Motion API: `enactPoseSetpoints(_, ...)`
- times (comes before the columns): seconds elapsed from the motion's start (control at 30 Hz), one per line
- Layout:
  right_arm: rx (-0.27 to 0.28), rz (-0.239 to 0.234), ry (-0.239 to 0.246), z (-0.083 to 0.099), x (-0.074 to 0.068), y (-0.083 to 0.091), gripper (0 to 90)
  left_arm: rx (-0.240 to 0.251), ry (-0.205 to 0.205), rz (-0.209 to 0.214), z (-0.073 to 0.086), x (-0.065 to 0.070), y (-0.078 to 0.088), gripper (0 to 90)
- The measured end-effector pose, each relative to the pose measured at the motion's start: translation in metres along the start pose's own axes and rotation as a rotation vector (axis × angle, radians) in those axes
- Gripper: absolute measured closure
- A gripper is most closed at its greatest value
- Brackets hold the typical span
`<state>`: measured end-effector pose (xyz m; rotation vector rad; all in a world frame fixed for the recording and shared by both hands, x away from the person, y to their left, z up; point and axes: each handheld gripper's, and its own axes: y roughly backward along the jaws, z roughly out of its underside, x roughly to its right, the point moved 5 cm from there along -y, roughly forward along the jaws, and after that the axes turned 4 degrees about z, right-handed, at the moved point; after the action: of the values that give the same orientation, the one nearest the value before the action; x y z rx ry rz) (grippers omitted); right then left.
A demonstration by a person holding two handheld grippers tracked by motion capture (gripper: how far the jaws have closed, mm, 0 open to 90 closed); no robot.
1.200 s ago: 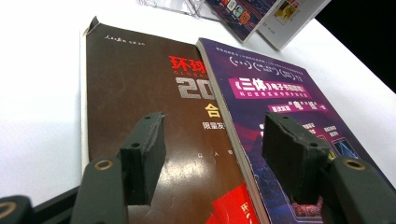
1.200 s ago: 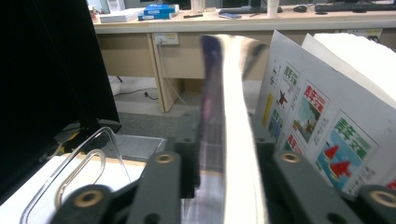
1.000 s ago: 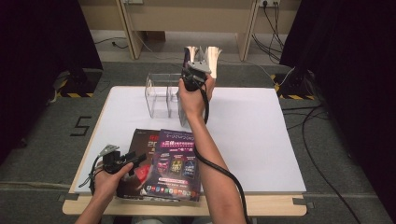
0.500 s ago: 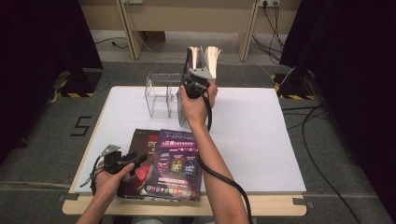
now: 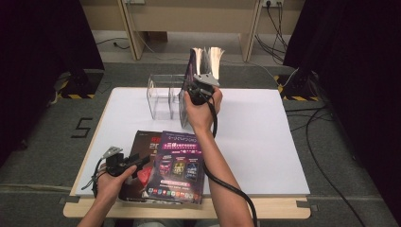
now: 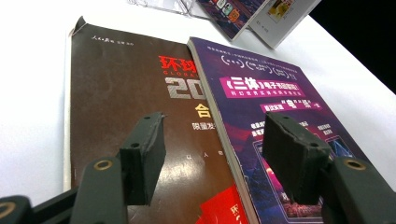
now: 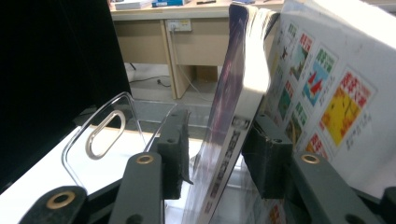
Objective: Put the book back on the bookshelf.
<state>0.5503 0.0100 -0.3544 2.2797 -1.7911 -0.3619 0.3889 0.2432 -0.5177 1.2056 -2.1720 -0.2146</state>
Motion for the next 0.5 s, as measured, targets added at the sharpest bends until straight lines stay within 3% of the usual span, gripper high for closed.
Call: enactPoseSetpoints(0.5, -0.017, 0.003, -0.017, 0.016, 0.010, 0.008, 60.9, -0.008, -0.004, 0.002, 0.001, 0.002, -0.002, 38.6)
